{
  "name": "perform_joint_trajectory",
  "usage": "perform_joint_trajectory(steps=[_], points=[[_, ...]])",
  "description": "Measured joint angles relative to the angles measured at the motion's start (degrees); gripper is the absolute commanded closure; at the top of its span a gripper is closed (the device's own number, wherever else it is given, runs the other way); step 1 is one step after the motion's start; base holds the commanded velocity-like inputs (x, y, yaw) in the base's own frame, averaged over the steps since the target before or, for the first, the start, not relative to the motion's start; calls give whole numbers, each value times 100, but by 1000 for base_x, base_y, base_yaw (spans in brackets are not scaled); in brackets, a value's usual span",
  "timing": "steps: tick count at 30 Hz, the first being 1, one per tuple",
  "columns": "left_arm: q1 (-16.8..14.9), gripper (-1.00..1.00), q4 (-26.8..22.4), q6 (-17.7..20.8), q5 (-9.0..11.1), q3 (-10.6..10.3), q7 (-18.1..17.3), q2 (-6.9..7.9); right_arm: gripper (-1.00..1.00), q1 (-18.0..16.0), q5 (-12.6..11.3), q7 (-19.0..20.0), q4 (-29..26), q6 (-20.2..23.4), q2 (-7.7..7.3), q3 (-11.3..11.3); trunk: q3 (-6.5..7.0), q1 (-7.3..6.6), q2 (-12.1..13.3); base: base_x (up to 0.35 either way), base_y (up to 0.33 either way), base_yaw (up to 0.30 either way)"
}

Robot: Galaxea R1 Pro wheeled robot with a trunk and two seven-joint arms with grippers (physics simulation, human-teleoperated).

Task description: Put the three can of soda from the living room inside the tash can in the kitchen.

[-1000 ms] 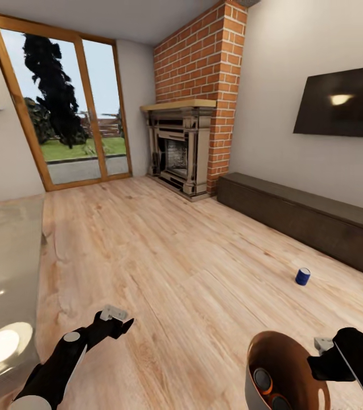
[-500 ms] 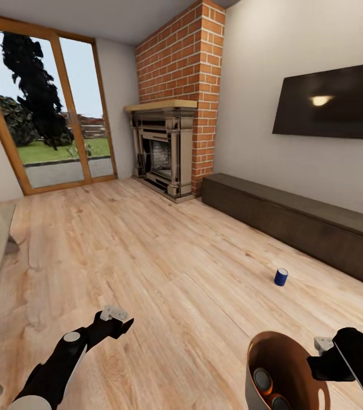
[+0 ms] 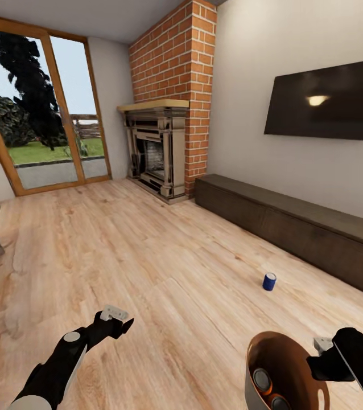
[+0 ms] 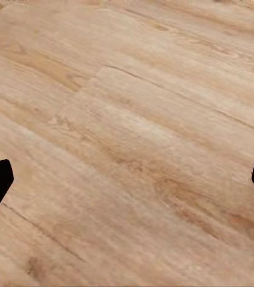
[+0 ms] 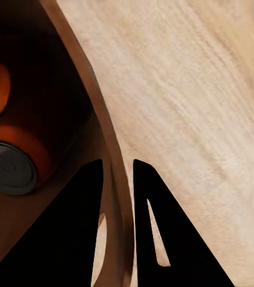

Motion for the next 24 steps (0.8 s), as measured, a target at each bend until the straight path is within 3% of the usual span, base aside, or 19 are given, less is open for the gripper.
perform_joint_trajectory(steps=[6,11,16,19,21,24], points=[[0,-100,0,1,0,2,-21,0,100,0,-16,0,0,3,7,4,8,0,0,110,-290,-74],[0,-100,87,28,9,37,-133,29,100,-1,39,-4,0,-11,3,1,25,0,0,43,-99,-165],[-44,-100,883,50,91,83,-966,416,100,-1,-40,2,-1,8,-9,-8,46,0,0,33,-23,-179],[-78,-100,1424,53,359,273,-1409,823,100,0,29,-9,0,-8,-11,-11,53,0,0,8,-5,-94],[-85,-100,1550,59,583,395,-1539,924,100,0,31,-10,0,-8,-12,-12,55,0,0,3,-2,-32],[-87,-100,1630,79,708,458,-1628,977,100,0,-39,-1,0,9,-4,-7,56,0,0,1,-1,-10]])
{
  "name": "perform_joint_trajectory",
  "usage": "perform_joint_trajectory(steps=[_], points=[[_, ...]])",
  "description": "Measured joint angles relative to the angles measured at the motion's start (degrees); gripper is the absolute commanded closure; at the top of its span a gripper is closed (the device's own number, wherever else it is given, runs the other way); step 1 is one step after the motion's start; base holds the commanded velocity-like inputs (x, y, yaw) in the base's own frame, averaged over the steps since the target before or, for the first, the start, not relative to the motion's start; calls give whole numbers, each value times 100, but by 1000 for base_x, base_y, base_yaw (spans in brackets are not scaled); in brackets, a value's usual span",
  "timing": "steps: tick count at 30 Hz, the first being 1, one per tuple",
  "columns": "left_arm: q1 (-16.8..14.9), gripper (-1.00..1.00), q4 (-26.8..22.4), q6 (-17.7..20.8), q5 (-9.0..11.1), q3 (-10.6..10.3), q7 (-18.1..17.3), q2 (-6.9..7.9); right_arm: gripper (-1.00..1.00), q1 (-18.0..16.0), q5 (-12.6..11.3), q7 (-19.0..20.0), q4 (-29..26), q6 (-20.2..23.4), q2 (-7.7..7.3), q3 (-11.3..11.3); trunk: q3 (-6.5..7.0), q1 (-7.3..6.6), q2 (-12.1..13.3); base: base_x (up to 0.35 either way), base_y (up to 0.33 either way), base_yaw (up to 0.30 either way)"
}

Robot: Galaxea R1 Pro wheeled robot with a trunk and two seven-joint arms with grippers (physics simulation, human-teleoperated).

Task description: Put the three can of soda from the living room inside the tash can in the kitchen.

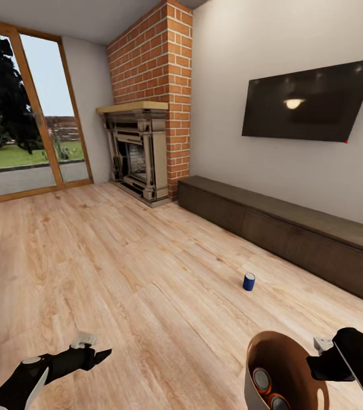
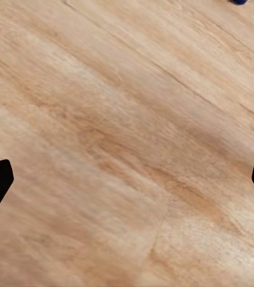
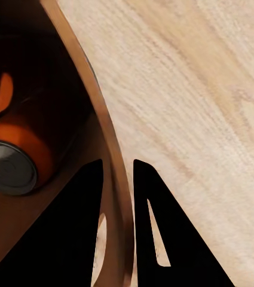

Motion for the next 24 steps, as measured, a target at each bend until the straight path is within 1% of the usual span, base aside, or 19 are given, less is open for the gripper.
perform_joint_trajectory(steps=[2,5,7,9,13,18,22,24], points=[[4,-100,11,29,20,8,-41,4,100,0,-23,0,0,4,1,0,0,0,0,25,0,-3],[7,-100,20,47,33,15,-75,-11,100,0,4,-4,0,-1,1,4,0,0,0,106,-95,-17],[8,-100,21,46,19,15,-75,-25,100,-1,-58,1,-1,12,-2,-2,3,0,0,122,-211,-111],[8,-100,22,46,14,12,-74,-29,100,0,-58,1,-1,13,-4,-3,8,0,0,114,-241,-151],[8,-100,22,46,8,9,-75,-40,100,0,61,-9,0,-15,-7,-4,22,0,0,102,-277,-193],[8,-100,22,47,8,7,-78,-44,100,26,-18,-1,0,6,-7,-3,45,0,0,94,-295,-214],[8,-100,22,46,2,7,-77,-44,100,68,57,-8,1,-11,-8,-4,64,0,0,91,-300,-220],[8,-100,20,46,2,7,-76,-45,100,77,54,-9,0,-13,-8,-5,74,0,0,90,-302,-222]])
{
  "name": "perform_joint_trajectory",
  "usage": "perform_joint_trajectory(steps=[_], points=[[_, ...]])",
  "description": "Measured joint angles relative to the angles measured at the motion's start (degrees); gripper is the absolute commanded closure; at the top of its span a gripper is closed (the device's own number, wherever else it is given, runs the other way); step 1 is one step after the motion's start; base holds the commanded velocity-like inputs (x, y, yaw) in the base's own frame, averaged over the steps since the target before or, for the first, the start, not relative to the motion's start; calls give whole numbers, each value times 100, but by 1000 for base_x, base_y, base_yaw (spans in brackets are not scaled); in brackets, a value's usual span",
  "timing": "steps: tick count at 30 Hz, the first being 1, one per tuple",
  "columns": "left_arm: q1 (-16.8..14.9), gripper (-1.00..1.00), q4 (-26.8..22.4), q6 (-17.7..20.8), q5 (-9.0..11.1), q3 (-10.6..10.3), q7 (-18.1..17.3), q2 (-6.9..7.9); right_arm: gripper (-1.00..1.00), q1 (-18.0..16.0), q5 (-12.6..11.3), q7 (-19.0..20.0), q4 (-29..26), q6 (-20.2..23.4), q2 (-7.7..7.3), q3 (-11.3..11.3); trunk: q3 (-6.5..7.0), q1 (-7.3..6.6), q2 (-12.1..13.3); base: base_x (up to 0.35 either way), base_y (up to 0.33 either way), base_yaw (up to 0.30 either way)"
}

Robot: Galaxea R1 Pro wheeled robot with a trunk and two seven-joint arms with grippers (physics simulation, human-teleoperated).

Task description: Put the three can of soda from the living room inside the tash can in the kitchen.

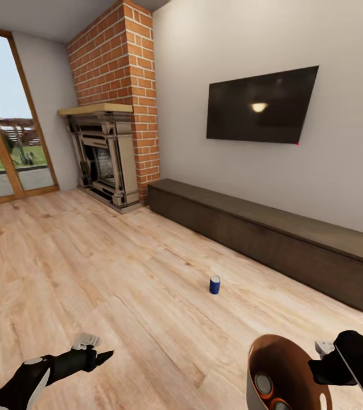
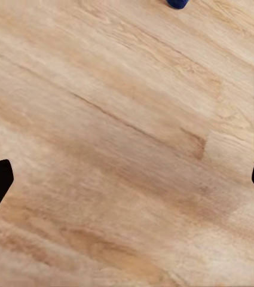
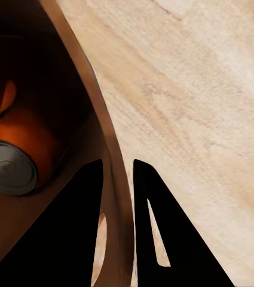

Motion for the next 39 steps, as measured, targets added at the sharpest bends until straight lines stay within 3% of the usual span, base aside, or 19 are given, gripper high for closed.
perform_joint_trajectory(steps=[23,39], points=[[0,-100,2,6,-22,-18,25,-9,100,11,-25,1,0,6,9,0,114,0,0,142,-283,-222],[0,-100,1,17,-25,-20,-8,-9,100,68,37,-10,1,-7,31,9,178,0,0,316,-13,-163]])
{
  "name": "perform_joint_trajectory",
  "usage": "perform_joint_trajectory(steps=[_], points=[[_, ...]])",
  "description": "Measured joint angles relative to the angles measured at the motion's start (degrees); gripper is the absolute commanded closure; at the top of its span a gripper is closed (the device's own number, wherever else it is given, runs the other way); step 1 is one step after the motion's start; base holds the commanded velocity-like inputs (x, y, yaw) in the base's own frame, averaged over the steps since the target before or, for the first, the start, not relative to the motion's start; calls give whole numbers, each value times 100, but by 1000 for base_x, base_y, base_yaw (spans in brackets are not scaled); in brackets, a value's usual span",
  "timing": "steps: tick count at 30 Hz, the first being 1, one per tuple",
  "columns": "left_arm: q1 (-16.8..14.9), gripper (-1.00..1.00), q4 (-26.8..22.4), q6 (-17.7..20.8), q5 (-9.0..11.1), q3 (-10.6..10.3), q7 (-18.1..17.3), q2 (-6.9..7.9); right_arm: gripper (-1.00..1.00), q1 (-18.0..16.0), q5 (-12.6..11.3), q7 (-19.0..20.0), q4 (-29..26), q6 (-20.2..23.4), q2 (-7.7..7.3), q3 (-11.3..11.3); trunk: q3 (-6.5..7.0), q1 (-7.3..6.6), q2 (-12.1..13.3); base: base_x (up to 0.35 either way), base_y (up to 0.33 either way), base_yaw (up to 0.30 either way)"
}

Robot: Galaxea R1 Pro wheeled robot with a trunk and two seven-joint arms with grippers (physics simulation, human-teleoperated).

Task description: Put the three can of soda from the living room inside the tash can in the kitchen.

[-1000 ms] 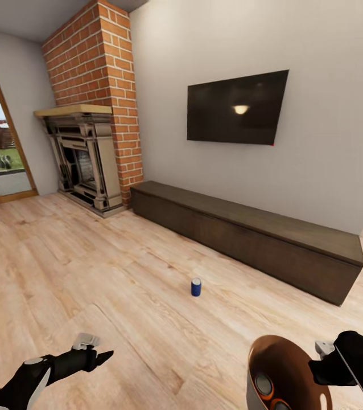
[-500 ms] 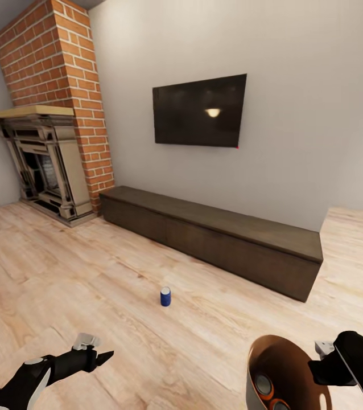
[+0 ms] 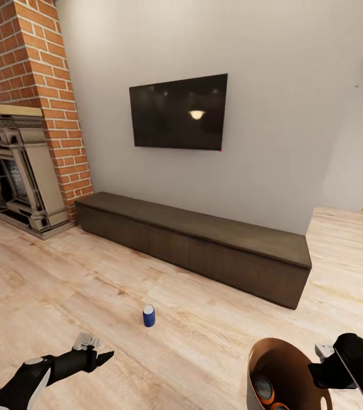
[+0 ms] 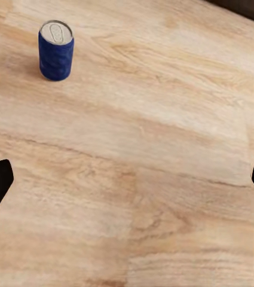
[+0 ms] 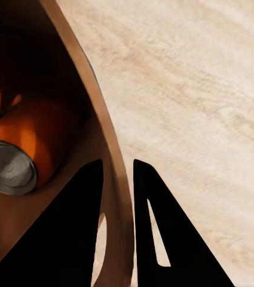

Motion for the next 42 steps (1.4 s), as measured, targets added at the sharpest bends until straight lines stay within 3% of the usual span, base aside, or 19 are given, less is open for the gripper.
perform_joint_trajectory(steps=[4,9,14,26,33,37,42], points=[[0,-100,1,2,0,0,0,0,100,3,-132,9,-1,29,-2,-6,4,0,0,324,96,-81],[0,-100,0,8,-1,-2,3,0,100,8,-6,-2,0,0,-12,-9,22,0,0,324,124,-182],[0,-100,0,9,-1,-5,2,0,100,12,-99,7,-1,22,-6,-9,48,0,0,322,155,-207],[-6,-100,-7,18,-6,-6,5,-6,100,13,-43,0,-1,7,-9,-86,115,0,0,297,173,-188],[-1,-100,-56,25,12,-2,15,-5,100,11,-110,2,-2,19,-13,-92,124,0,0,43,83,-35],[-2,-100,-71,128,15,-9,12,-8,100,13,-19,-9,-1,1,-14,-93,146,0,0,-198,154,-50],[-1,-100,-77,227,25,-17,2,-9,100,13,-99,-4,-1,21,-13,-91,184,0,0,-252,183,-17]])
